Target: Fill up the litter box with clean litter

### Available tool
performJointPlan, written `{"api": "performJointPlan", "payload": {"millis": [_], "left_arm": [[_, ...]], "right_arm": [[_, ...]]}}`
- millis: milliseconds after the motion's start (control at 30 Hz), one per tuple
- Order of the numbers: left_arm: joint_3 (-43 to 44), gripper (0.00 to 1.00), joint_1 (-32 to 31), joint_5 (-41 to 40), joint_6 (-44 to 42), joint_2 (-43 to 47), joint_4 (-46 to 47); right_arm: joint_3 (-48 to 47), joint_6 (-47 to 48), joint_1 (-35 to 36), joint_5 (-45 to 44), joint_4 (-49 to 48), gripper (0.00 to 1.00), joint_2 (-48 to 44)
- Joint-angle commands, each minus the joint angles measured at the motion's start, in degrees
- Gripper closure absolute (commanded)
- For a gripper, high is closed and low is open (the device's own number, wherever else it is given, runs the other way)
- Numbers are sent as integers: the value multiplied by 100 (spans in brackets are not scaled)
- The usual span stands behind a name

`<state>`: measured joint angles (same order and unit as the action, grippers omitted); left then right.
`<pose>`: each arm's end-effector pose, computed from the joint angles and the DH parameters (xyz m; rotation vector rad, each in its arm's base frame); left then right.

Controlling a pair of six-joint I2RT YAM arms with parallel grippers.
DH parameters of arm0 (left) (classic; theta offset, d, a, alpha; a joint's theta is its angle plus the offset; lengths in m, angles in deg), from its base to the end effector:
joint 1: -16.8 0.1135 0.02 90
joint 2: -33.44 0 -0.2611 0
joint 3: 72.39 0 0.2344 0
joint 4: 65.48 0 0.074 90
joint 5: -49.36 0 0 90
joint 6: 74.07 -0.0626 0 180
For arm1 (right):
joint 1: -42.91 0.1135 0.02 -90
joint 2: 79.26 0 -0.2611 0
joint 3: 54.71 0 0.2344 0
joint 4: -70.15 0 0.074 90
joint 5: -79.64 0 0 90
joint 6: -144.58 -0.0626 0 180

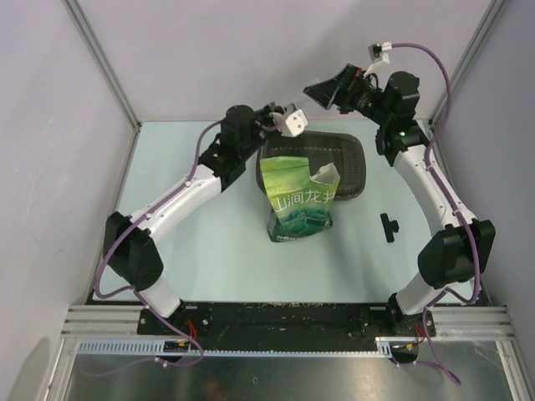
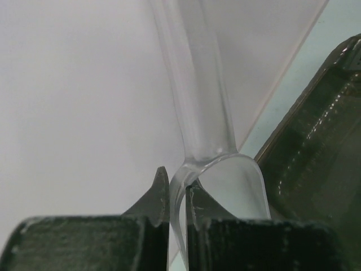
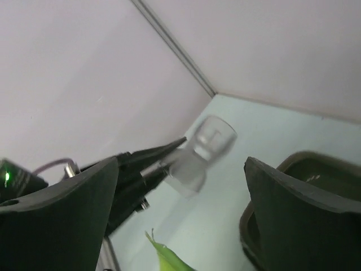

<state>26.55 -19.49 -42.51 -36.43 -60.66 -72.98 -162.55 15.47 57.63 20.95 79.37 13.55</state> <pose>0.3306 -0.2402 0.3874 1.1155 1.1783 0.2427 0.3651 0.1295 0.4480 -0.1402 1.5900 1.1449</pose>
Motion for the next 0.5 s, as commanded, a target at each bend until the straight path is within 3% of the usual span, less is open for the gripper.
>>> {"api": "performJointPlan", "payload": {"millis": [0, 200, 300, 367, 467], "left_arm": [[965, 100, 385, 386, 1278, 138, -1098], [923, 100, 676, 1820, 1693, 551, -2085], [878, 100, 746, 2444, 1860, 648, -2578], [730, 100, 764, 2717, 1975, 744, -2632], [650, 100, 764, 2946, 2168, 858, -2614]], "right_arm": [[-173, 834, -575, 1357, -942, 0, -378], [-366, 1292, -1164, 2668, -127, 0, -291], [-769, 2202, -1183, 2881, 882, 0, -378], [-1208, 2801, -937, 3056, 2174, 0, -274], [-1220, 2087, -909, 2960, 2354, 0, -203]]}}
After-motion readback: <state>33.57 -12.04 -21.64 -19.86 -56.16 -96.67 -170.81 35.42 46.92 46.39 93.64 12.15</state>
